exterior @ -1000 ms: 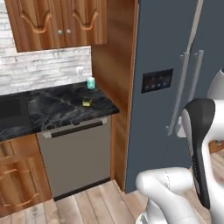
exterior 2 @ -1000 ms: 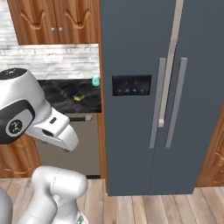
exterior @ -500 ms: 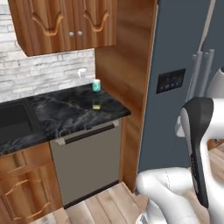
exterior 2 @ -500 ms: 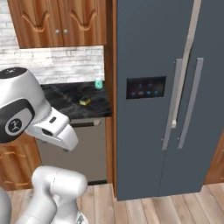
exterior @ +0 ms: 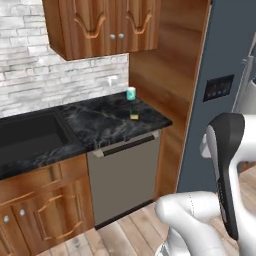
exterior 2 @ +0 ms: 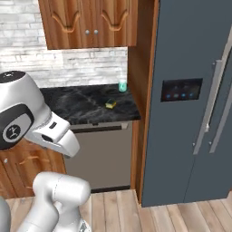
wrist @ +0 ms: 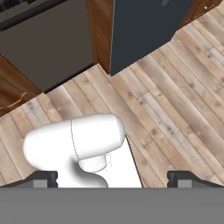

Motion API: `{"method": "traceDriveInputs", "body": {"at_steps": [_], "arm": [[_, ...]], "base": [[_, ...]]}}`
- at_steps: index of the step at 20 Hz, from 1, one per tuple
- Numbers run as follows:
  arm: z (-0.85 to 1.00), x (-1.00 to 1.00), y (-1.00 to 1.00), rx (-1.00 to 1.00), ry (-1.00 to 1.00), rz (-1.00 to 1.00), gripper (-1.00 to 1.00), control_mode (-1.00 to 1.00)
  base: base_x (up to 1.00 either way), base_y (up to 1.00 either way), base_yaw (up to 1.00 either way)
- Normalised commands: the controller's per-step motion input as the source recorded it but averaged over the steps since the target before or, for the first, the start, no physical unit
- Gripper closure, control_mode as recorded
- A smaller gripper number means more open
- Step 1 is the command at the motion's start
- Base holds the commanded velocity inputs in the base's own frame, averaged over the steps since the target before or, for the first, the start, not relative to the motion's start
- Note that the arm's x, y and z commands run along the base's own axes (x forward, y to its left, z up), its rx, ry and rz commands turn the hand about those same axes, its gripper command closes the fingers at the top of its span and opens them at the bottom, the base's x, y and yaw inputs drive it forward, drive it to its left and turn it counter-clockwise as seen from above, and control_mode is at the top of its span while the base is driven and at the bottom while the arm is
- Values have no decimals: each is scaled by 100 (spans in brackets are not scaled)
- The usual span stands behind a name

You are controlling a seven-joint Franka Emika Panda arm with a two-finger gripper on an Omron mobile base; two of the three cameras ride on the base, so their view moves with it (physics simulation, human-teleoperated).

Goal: Place the sponge inside the microwave to prepare for sanitizing.

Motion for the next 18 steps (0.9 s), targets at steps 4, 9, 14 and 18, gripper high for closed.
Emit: {"method": "traceDriveInputs", "body": {"at_steps": [4,9,14,18], "arm": [[0,0,0,0,0,0,-100,100],[0,0,0,0,0,0,-100,100],[0,0,0,0,0,0,-100,100],[0,0,0,0,0,0,-100,100]], "base": [[44,44,0],[54,45,-1],[52,19,-1],[36,16,-3]]}}
